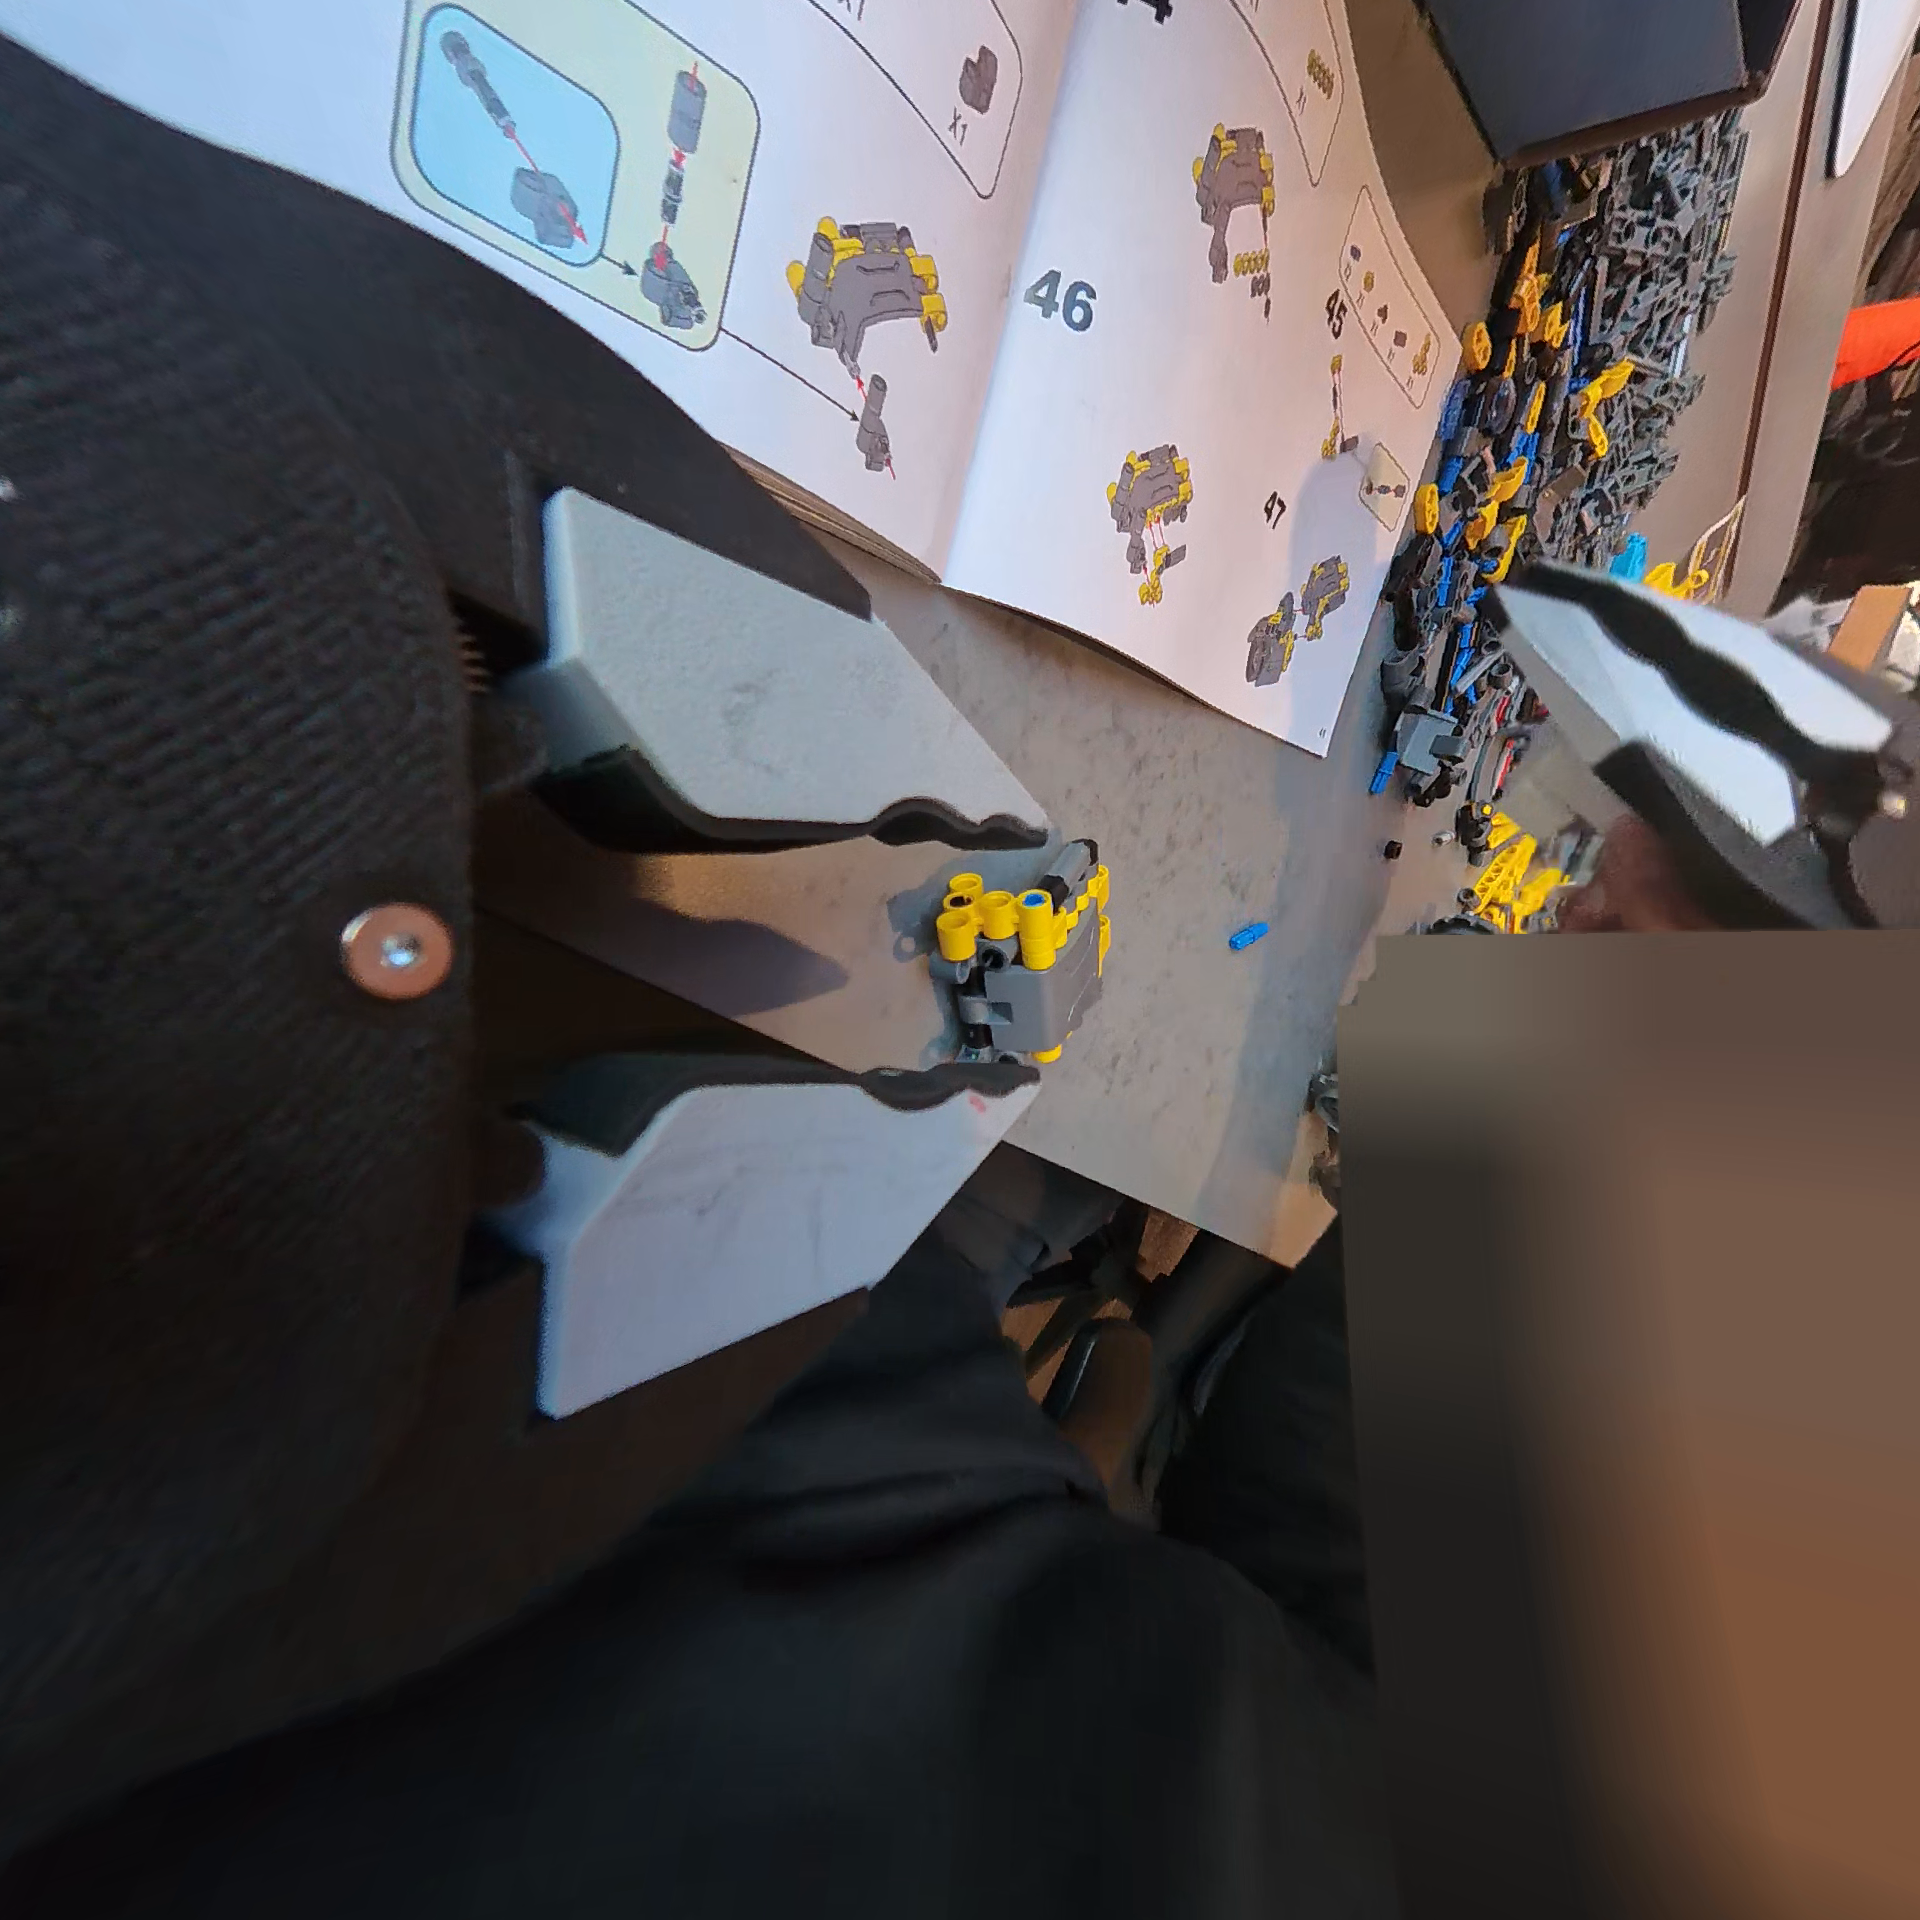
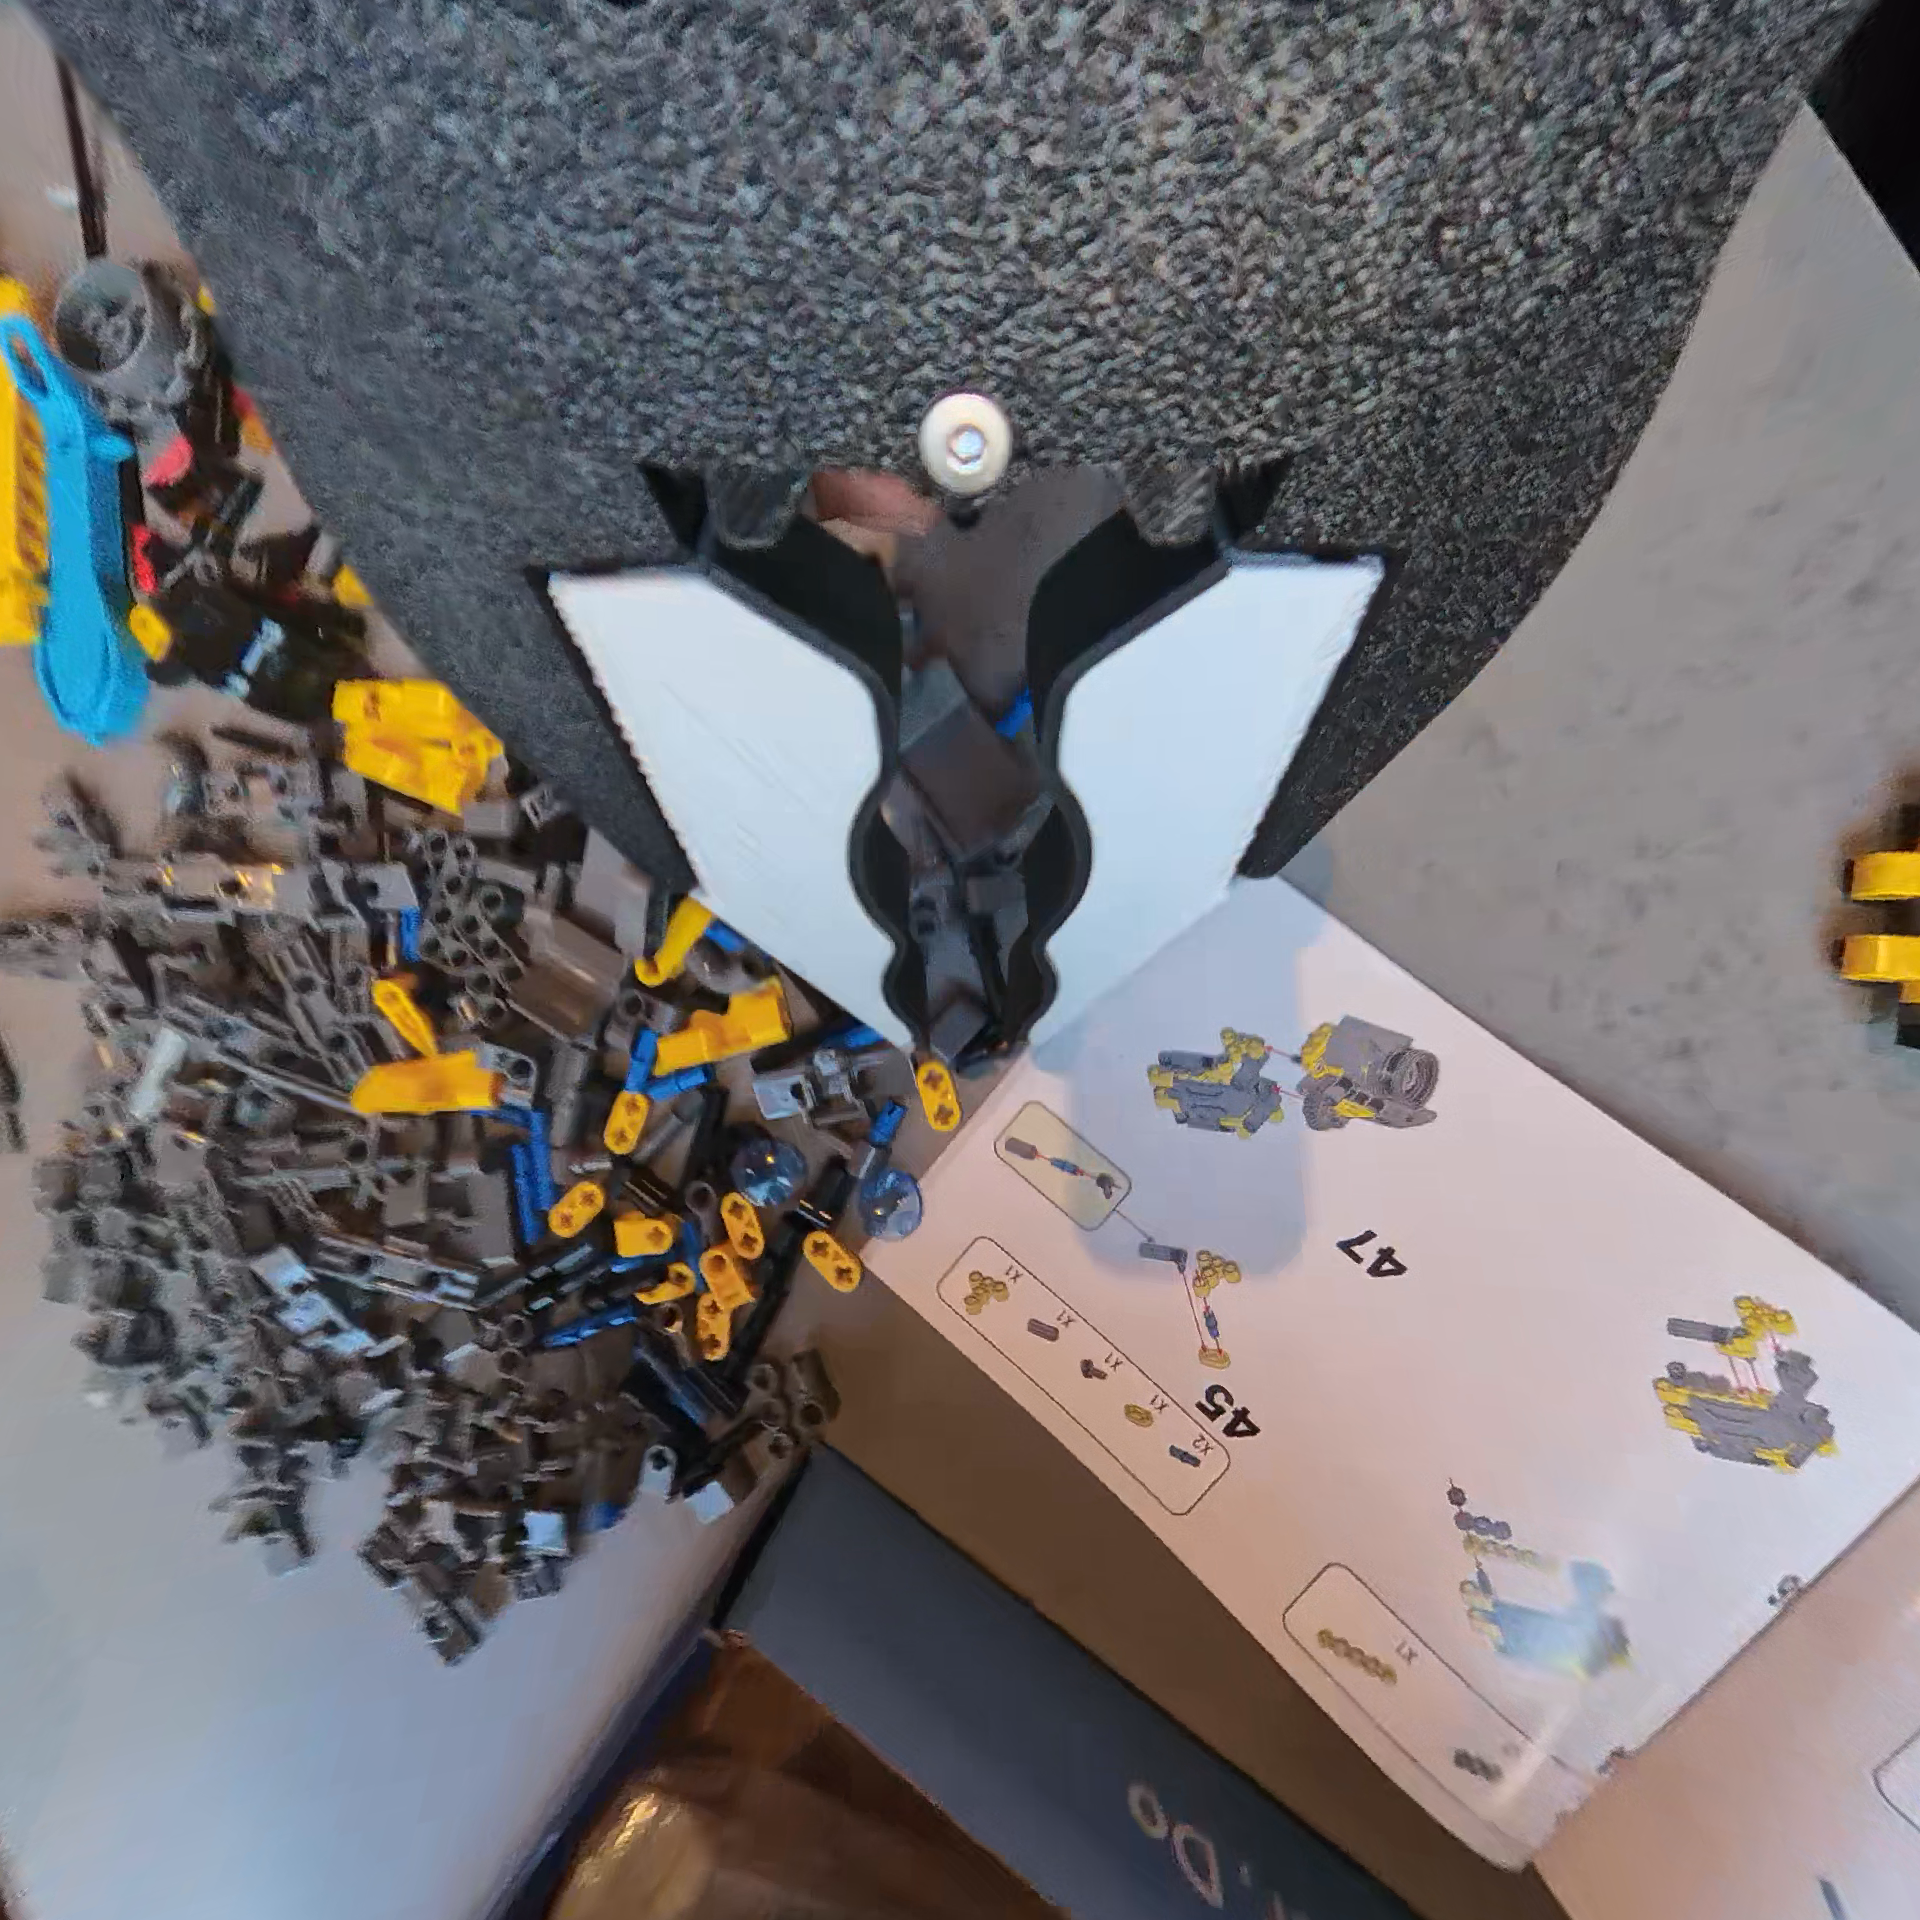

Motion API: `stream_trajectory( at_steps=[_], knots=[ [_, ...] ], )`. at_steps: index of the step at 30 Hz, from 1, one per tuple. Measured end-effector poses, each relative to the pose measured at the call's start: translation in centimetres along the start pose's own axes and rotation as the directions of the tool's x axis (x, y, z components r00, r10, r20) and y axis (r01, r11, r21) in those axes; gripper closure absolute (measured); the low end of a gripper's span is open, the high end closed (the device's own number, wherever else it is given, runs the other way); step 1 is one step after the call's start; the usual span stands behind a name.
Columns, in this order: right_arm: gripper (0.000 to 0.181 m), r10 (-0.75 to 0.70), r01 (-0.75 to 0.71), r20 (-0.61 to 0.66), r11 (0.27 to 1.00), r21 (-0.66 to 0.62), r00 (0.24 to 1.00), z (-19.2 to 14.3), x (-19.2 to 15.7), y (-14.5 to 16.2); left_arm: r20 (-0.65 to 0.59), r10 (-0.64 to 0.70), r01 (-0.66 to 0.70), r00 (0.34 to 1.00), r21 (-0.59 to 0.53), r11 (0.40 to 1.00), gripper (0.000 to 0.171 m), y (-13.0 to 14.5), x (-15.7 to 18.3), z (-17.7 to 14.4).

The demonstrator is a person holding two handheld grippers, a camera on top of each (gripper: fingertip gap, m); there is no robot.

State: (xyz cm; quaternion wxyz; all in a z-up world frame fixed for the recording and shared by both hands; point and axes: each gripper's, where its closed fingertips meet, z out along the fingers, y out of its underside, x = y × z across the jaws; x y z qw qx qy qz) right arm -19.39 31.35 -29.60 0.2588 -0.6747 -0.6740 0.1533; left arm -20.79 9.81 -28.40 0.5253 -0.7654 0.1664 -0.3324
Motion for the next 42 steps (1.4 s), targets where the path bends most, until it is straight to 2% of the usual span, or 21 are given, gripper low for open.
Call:
stream_trajectory(
  at_steps=[6,9,13,17,21,26,32,36,40,42],
  knots=[
    [0.169,-0.063,0.074,0.078,0.987,-0.144,0.995,3.3,0.5,0.2,-0.025,0.004,-0.004,1.0,-0.005,1.0,0.132,0.1,0.3,-0.1],
    [0.176,-0.065,0.087,0.134,0.983,-0.165,0.989,3.6,0.0,0.2,-0.031,0.003,-0.003,1.0,-0.003,1.0,0.132,0.1,0.4,-0.2],
    [0.176,-0.05,0.076,0.159,0.983,-0.167,0.986,3.6,-0.1,0.3,-0.034,0.003,-0.003,0.999,0.001,1.0,0.131,0.1,0.5,-0.3],
    [0.176,-0.066,0.085,0.135,0.987,-0.139,0.989,2.7,0.2,0.0,-0.032,0.006,-0.006,0.999,0.003,1.0,0.131,0.2,0.6,-0.4],
    [0.175,-0.111,0.124,0.125,0.986,-0.107,0.986,0.3,-0.8,-0.1,-0.028,0.006,-0.006,1.0,0.004,1.0,0.131,0.2,0.5,-0.3],
    [0.175,-0.123,0.144,0.185,0.984,-0.105,0.975,-2.5,-3.8,1.7,-0.024,0.005,-0.005,1.0,0.004,1.0,0.131,0.1,0.5,-0.3],
    [0.175,-0.092,0.135,0.255,0.979,-0.155,0.963,-2.1,-7.3,5.7,-0.021,0.004,-0.003,1.0,0.005,1.0,0.132,0.1,0.4,-0.2],
    [0.175,-0.077,0.116,0.26,0.983,-0.141,0.963,-1.7,-7.9,6.1,-0.02,0.003,-0.003,1.0,0.005,1.0,0.132,0.1,0.4,-0.2],
    [0.161,-0.08,0.111,0.266,0.988,-0.104,0.961,-2.6,-8.0,5.3,-0.02,0.003,-0.003,1.0,0.005,1.0,0.132,0.1,0.4,-0.2],
    [0.144,-0.064,0.079,0.242,0.996,-0.05,0.968,-3.4,-7.5,4.3,-0.02,0.003,-0.003,1.0,0.005,1.0,0.132,0.1,0.4,-0.2]
  ],
)
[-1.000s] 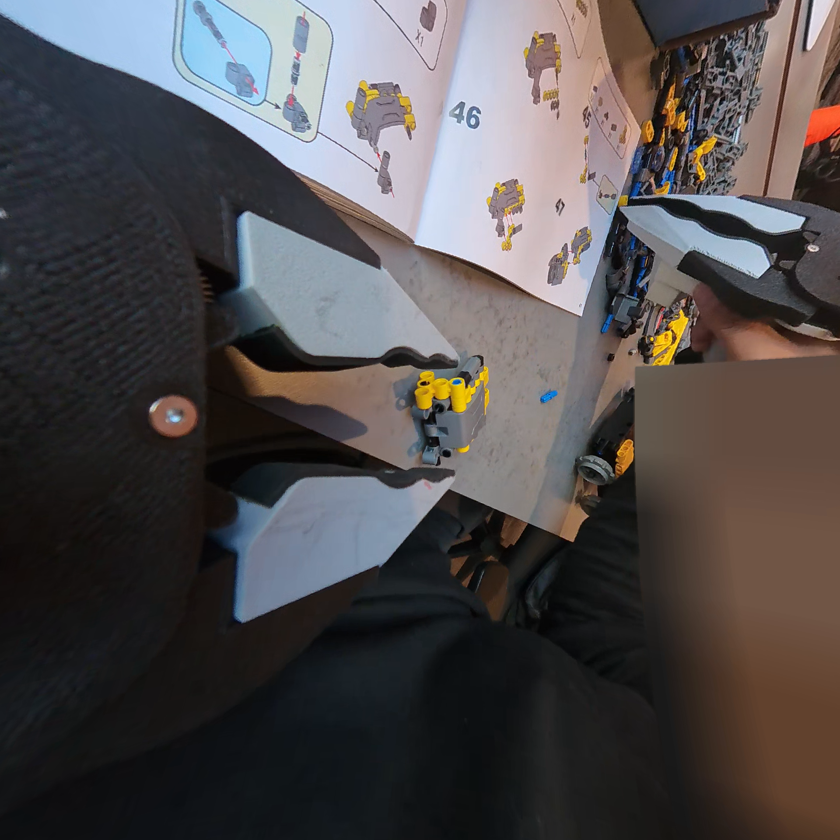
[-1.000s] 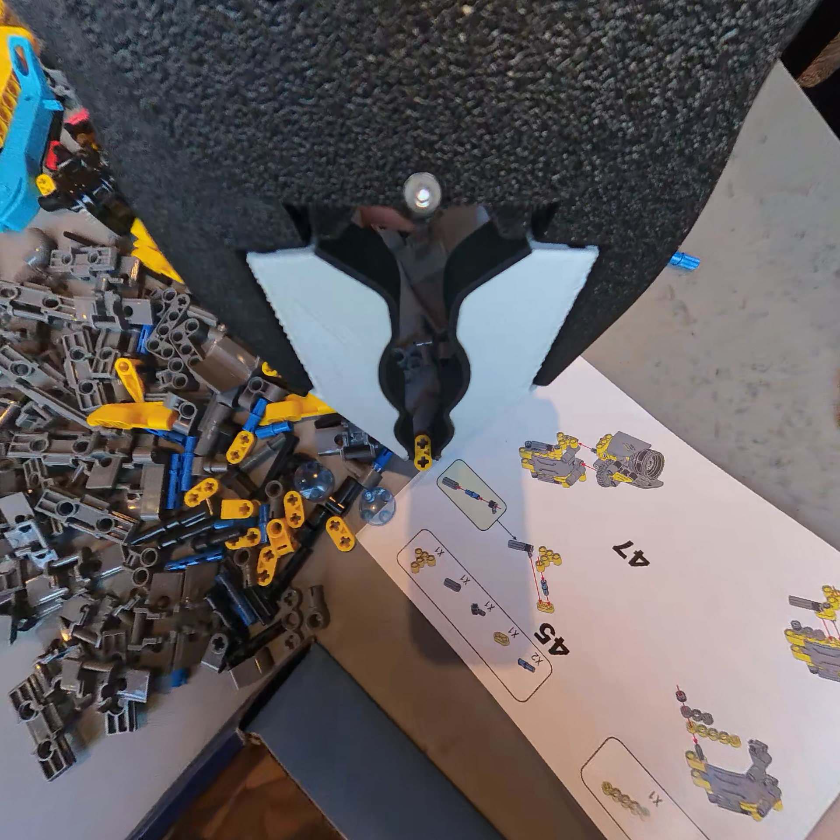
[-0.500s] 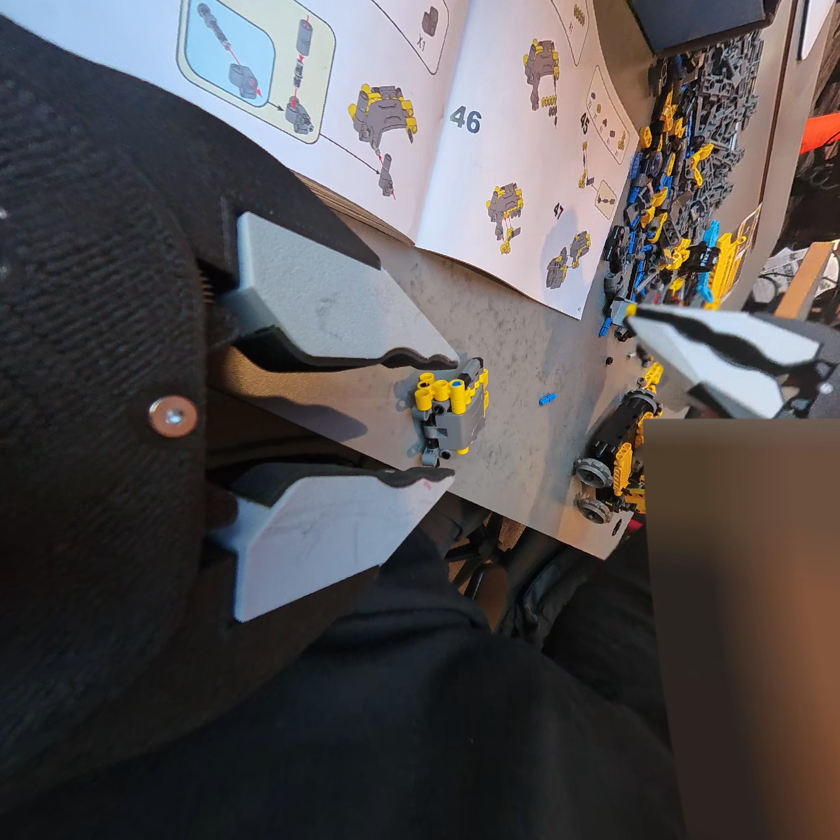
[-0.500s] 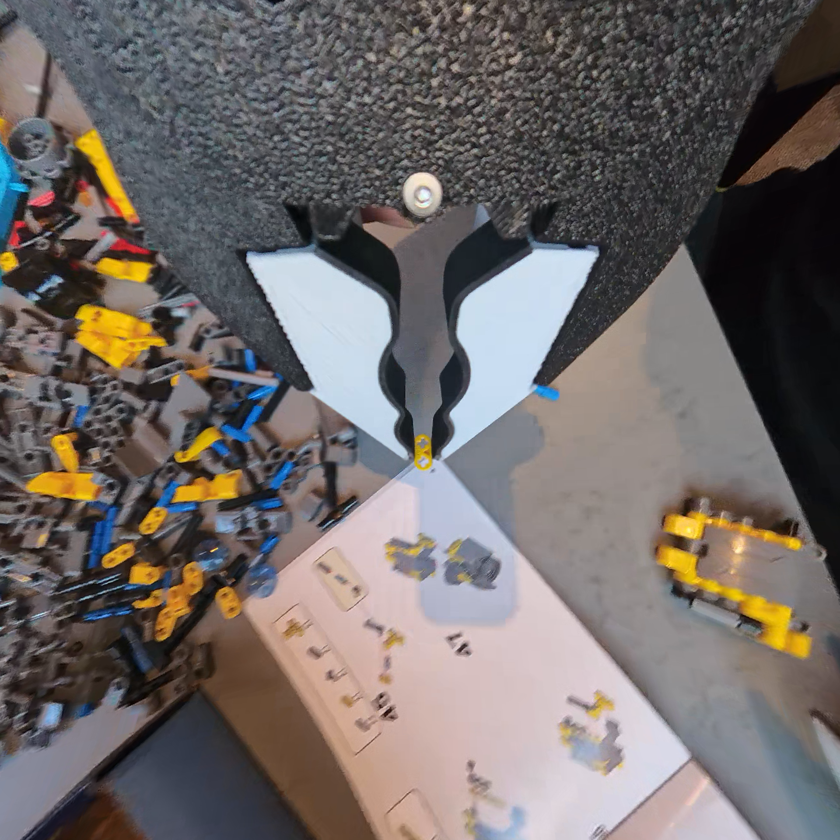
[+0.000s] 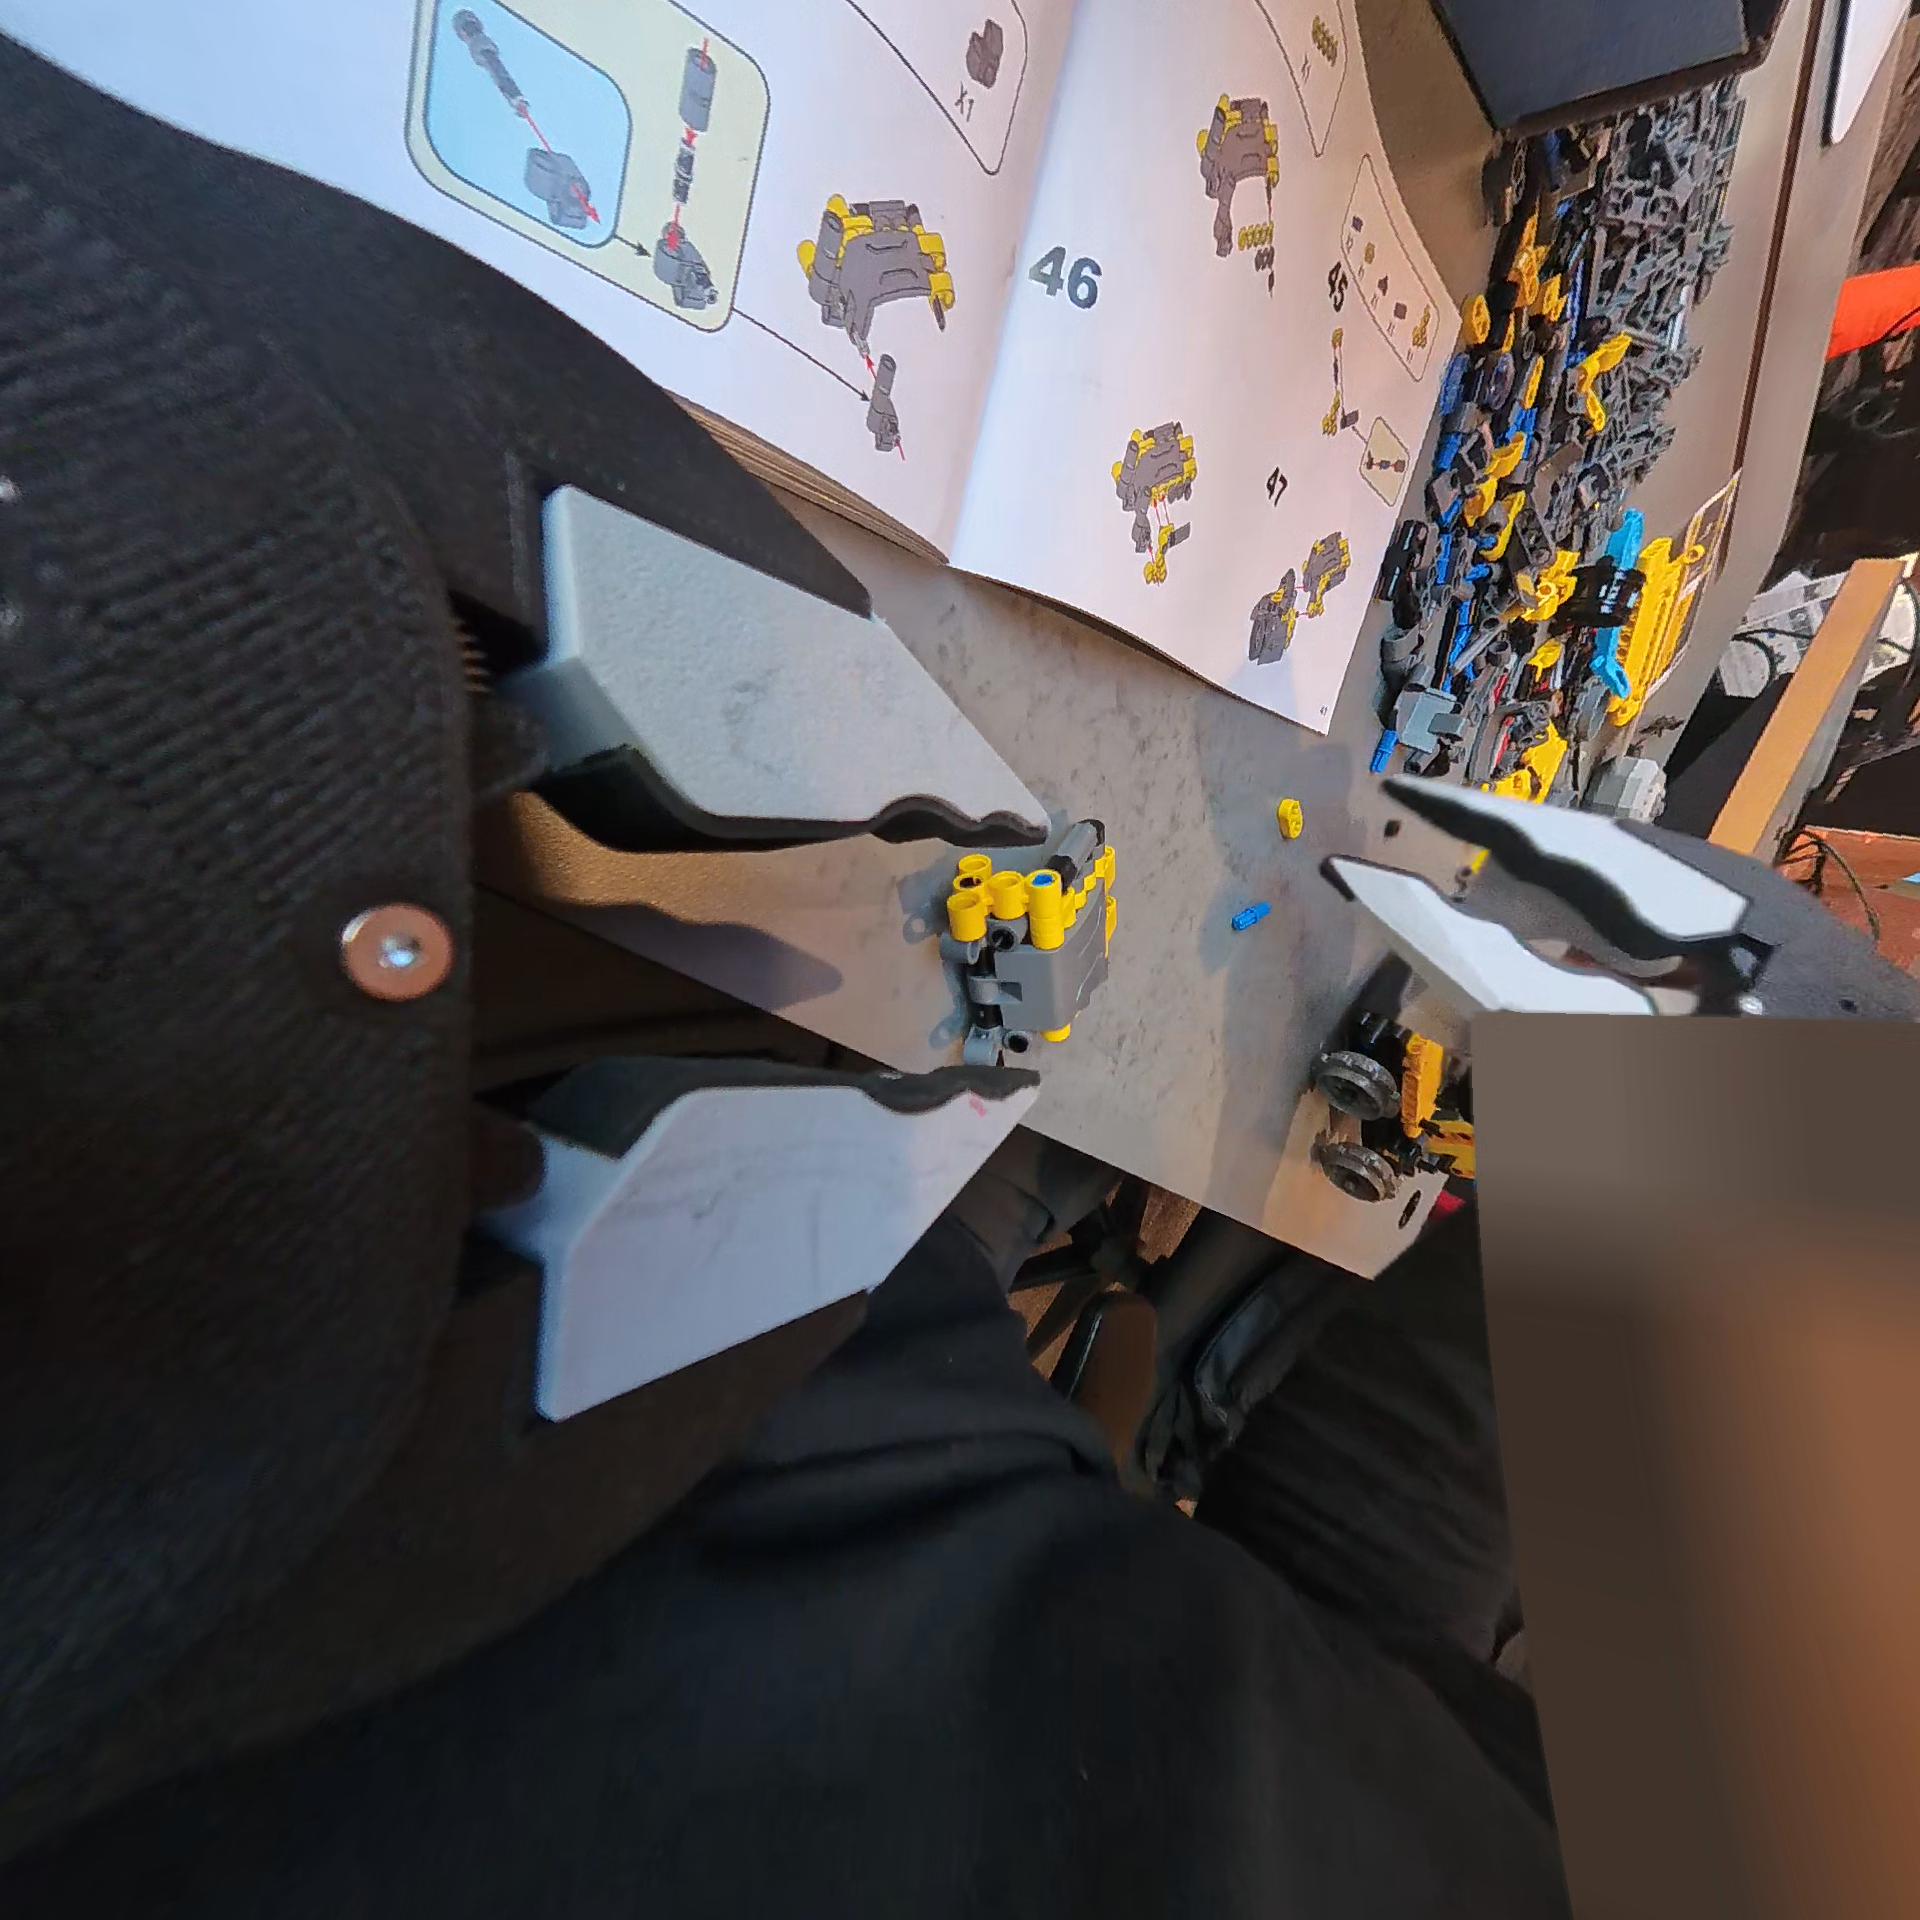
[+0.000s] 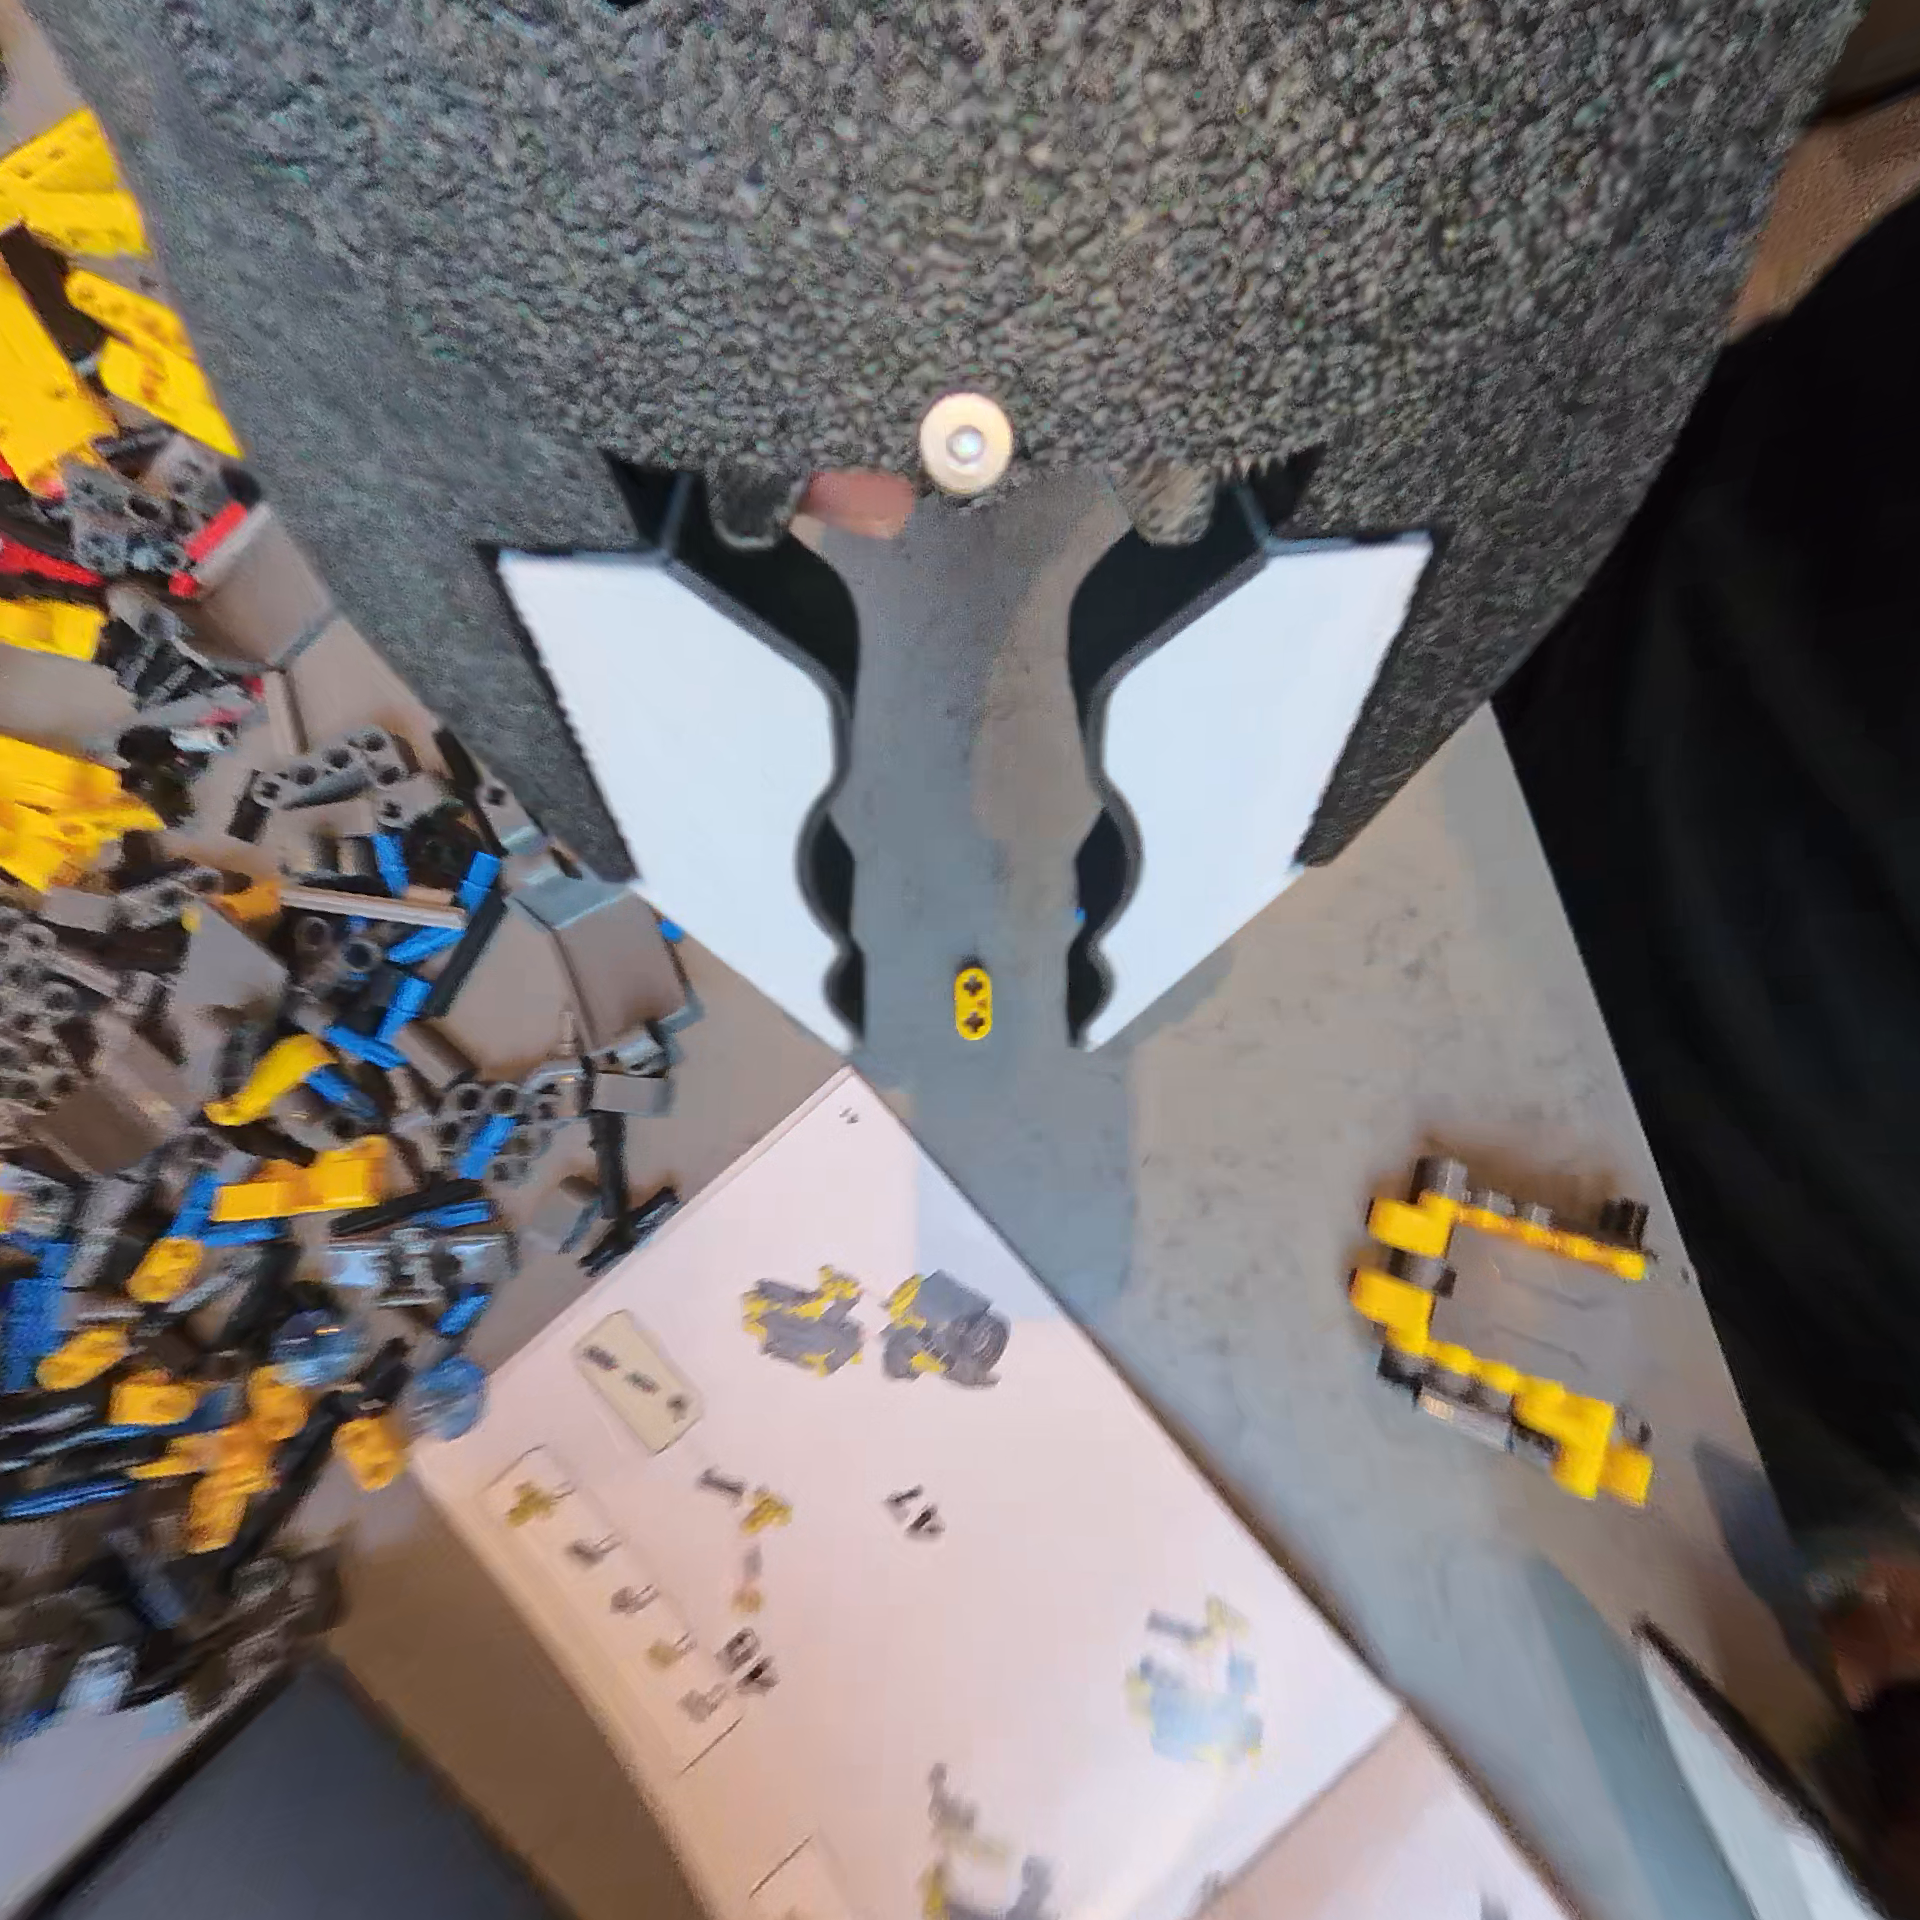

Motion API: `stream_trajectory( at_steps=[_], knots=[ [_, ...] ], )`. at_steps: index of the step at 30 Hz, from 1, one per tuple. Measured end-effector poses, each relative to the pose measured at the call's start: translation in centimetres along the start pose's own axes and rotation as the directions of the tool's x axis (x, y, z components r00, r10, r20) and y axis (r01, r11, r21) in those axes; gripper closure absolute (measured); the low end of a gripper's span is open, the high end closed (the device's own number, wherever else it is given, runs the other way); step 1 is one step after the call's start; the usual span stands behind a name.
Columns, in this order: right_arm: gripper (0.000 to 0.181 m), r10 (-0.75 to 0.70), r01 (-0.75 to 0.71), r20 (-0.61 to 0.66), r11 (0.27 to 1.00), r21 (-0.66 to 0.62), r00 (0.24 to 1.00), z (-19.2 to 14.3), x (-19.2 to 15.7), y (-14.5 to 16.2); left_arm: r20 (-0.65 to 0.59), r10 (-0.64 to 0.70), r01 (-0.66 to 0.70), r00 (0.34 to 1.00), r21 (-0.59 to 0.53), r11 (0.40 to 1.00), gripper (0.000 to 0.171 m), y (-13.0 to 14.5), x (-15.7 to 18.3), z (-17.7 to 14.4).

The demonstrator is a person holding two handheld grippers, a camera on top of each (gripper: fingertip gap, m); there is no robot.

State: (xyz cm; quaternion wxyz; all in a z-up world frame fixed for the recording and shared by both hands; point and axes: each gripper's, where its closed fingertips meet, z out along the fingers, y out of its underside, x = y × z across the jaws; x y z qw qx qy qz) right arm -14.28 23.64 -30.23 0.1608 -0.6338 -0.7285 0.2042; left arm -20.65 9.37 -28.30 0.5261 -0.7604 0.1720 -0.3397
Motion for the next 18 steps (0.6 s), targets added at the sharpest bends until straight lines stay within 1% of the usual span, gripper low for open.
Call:
stream_trajectory(
  at_steps=[1,2,3,4,5,6,7,9,10,12,13,15,18],
  knots=[
    [0.131,0.03,-0.029,-0.02,0.999,0.036,0.999,-0.6,0.5,-0.5,0.0,0.0,0.0,1.0,0.0,1.0,0.132,0.0,0.0,0.0],
    [0.127,0.07,-0.068,-0.024,0.995,0.073,0.997,-1.2,0.8,-0.9,0.0,-0.001,0.001,1.0,0.0,1.0,0.132,0.0,0.0,0.0],
    [0.128,0.109,-0.107,-0.012,0.988,0.109,0.994,-1.9,1.1,-1.4,-0.001,-0.001,0.001,1.0,0.0,1.0,0.132,0.0,0.0,0.0],
    [0.13,0.139,-0.137,-0.006,0.98,0.144,0.99,-2.5,1.3,-1.7,-0.001,-0.001,0.001,1.0,0.0,1.0,0.132,0.0,0.0,0.0],
    [0.135,0.157,-0.152,-0.017,0.973,0.176,0.987,-3.2,1.8,-2.0,-0.001,-0.001,0.001,1.0,0.0,1.0,0.132,0.0,0.0,0.0],
    [0.136,0.17,-0.16,-0.036,0.967,0.196,0.985,-3.8,2.2,-2.0,-0.001,-0.001,0.001,1.0,0.0,1.0,0.132,0.0,0.0,0.0],
    [0.137,0.179,-0.164,-0.055,0.965,0.204,0.982,-4.4,2.7,-1.9,-0.001,-0.001,0.001,1.0,0.0,1.0,0.132,0.0,0.0,0.0],
    [0.146,0.184,-0.158,-0.099,0.962,0.222,0.978,-5.9,3.7,-1.7,0.0,-0.001,0.001,1.0,0.0,1.0,0.132,0.0,0.0,0.0],
    [0.145,0.189,-0.157,-0.122,0.96,0.231,0.974,-6.6,4.3,-1.6,0.0,-0.001,0.001,1.0,0.0,1.0,0.132,0.0,0.0,0.0],
    [0.139,0.209,-0.167,-0.162,0.957,0.238,0.965,-8.1,5.4,-1.0,0.0,-0.001,0.001,1.0,0.0,1.0,0.132,0.0,0.0,0.0],
    [0.141,0.218,-0.177,-0.161,0.956,0.236,0.963,-8.6,5.7,-0.7,0.0,-0.001,0.001,1.0,0.0,1.0,0.132,0.0,0.0,0.0],
    [0.157,0.227,-0.19,-0.147,0.955,0.228,0.963,-9.3,6.1,0.0,0.0,-0.002,0.002,1.0,0.0,1.0,0.132,0.0,0.0,0.0],
    [0.159,0.242,-0.207,-0.126,0.949,0.237,0.962,-9.8,6.4,0.5,0.002,-0.002,0.002,1.0,0.0,1.0,0.133,0.0,-0.1,0.1]
  ],
)
